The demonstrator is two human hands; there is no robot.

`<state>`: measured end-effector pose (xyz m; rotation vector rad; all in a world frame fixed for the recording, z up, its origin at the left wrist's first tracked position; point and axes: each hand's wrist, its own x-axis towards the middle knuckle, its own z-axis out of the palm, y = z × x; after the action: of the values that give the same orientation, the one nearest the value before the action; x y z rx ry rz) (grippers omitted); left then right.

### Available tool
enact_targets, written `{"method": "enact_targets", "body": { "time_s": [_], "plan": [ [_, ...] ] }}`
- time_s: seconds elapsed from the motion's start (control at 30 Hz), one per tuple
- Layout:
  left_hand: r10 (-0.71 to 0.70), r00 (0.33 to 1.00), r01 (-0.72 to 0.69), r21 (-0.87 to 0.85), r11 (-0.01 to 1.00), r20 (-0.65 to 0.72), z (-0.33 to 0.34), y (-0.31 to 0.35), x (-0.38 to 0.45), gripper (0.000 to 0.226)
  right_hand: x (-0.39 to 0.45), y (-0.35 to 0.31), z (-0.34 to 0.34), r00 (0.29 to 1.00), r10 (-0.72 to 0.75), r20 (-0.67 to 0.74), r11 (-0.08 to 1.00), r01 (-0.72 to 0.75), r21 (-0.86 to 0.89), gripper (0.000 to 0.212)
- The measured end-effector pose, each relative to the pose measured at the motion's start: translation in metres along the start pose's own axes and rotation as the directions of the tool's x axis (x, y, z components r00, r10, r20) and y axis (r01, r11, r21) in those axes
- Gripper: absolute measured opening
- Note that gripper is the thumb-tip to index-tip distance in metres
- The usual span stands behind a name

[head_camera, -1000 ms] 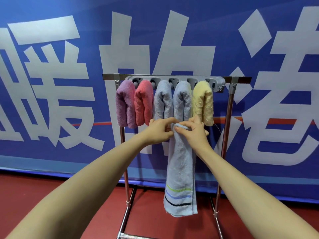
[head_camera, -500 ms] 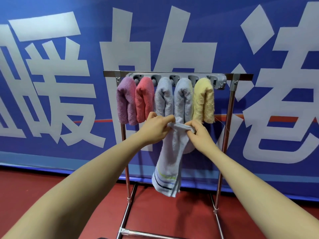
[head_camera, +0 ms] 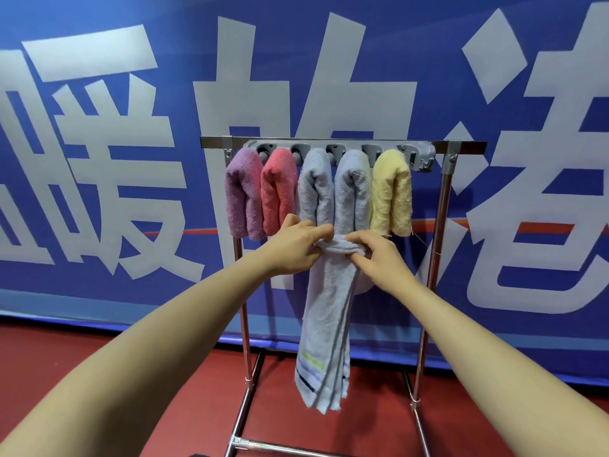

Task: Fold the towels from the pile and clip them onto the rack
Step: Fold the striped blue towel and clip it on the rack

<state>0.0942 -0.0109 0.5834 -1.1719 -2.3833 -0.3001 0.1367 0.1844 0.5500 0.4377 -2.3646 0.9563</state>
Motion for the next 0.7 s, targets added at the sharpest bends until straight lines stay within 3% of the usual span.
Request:
{"method": "enact_targets", "body": {
  "time_s": [0.13, 0.27, 0.47, 0.6, 0.7],
  "plan": [
    [0.006, 1.0, -0.006, 0.054, 0.999, 0.0, 0.005, 0.001, -0.004, 0.025, 0.002, 0.002, -0.007, 0.999, -0.045, 0.022, 0.995, 0.047, -0.082, 0.014],
    [0.077, 0.997, -0.071, 0.193, 0.979, -0.024, 0.011, -0.003, -0.01, 0.026, 0.009, 0.0, -0.016, 0.982, -0.133, 0.137, 0.964, 0.16, -0.212, 0.01],
    [0.008, 0.994, 0.013, 0.189, 0.982, -0.111, 0.013, -0.006, -0.013, 0.043, 0.022, -0.015, -0.026, 0.939, -0.215, 0.267, 0.915, 0.289, -0.28, 0.007],
    [-0.131, 0.971, 0.097, -0.171, 0.98, -0.198, 0.018, -0.001, -0.01, 0.013, 0.023, -0.019, -0.026, 0.973, -0.127, 0.194, 0.97, 0.163, -0.182, 0.005],
    [-0.299, 0.928, 0.194, -0.397, 0.897, -0.223, 0.023, 0.005, -0.01, 0.021, 0.023, -0.022, -0.027, 0.995, -0.064, 0.071, 0.996, 0.068, -0.062, 0.003]
  ]
}}
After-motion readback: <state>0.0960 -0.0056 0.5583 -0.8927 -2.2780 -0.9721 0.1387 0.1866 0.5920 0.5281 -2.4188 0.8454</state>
